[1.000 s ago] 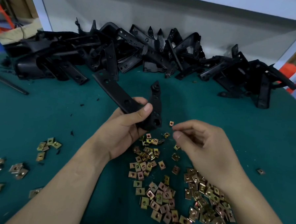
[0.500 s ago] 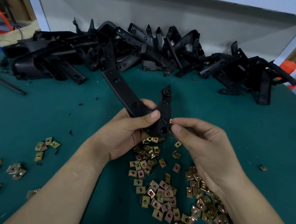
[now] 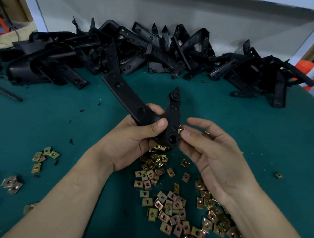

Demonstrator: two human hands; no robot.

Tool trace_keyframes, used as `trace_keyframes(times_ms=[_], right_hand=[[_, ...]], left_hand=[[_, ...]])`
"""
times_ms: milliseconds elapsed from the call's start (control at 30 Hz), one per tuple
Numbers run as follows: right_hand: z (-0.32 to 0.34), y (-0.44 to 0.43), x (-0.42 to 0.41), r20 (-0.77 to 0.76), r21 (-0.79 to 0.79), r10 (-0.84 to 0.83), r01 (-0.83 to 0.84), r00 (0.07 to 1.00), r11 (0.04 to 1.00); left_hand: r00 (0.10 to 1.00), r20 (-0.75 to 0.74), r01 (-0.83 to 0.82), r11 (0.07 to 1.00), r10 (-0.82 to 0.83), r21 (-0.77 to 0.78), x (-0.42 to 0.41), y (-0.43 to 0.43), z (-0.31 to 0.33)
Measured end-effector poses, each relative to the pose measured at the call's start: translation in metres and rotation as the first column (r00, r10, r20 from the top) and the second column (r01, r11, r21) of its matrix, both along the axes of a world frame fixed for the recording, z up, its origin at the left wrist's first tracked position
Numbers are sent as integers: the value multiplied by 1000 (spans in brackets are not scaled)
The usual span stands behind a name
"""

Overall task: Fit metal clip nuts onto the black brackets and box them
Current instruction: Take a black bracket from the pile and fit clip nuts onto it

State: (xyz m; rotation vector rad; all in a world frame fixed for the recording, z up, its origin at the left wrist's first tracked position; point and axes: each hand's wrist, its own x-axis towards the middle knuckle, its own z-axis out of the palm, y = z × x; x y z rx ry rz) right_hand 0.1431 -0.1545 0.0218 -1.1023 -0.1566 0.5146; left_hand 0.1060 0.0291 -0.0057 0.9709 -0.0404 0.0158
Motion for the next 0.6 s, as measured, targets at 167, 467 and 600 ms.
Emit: trace_keyframes(times_ms=[167,467,600], right_hand=[[-1,1,-1,-97,70,0,7,995,998],[-3,3,-7,-179,82,-3,18,984,996],[-5,5,-14,-185,32,-22,29,982,999]], left_hand=[[1000,13,2,1000,-2,-27,-1,0,1],[1000,14,-14,1000,14,-1,0,0,-1],[998,52,-41,998,38,44,1,-2,-3]])
